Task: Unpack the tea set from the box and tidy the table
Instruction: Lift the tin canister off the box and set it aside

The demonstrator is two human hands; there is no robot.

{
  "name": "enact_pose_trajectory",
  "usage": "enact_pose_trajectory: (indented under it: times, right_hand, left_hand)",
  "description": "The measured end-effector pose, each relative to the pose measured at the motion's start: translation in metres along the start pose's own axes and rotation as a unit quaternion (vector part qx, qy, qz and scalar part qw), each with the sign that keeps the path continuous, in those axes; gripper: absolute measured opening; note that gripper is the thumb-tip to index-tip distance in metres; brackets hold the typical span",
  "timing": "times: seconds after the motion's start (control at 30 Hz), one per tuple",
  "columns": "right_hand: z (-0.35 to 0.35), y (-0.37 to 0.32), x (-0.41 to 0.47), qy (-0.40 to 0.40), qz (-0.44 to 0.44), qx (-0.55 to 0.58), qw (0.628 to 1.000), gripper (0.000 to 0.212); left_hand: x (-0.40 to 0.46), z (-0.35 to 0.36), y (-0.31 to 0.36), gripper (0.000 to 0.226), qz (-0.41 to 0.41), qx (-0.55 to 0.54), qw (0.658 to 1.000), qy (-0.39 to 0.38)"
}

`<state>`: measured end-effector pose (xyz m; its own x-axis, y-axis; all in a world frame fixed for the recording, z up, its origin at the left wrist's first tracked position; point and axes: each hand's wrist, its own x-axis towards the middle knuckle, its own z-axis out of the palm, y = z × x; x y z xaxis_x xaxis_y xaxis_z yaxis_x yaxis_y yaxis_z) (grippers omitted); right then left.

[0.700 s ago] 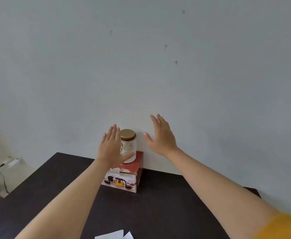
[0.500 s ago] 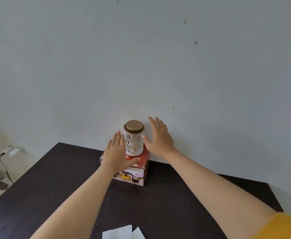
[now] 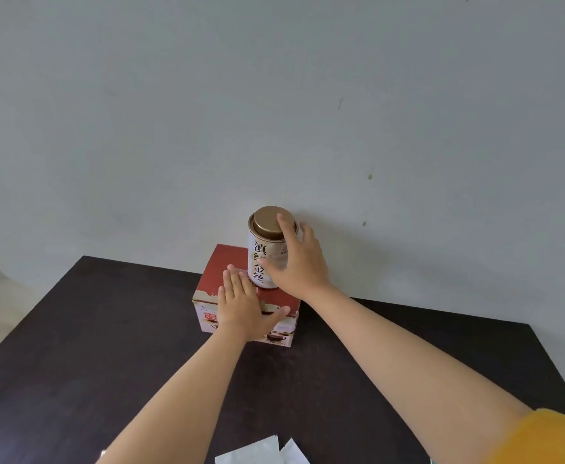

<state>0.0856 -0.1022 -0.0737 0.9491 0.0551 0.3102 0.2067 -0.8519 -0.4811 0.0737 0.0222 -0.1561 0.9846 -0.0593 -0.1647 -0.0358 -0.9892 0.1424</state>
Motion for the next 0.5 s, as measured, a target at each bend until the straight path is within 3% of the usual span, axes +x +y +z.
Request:
enact_pose_trajectory:
  times: [0.3,0.5]
  right_hand:
    - [0.038,0.002,-0.003,0.06,0.034,0.121,0.99,0.083]
    - [0.011,0.026,-0.028,0.115,0.039,0.16,0.98,0.083]
  left_hand:
    - [0.005,0.013,-0.001,0.132,0.0,0.003,1.0,0.017]
    - [0.004,0.01,0.001,0.125,-0.008,0.008,1.0,-0.004]
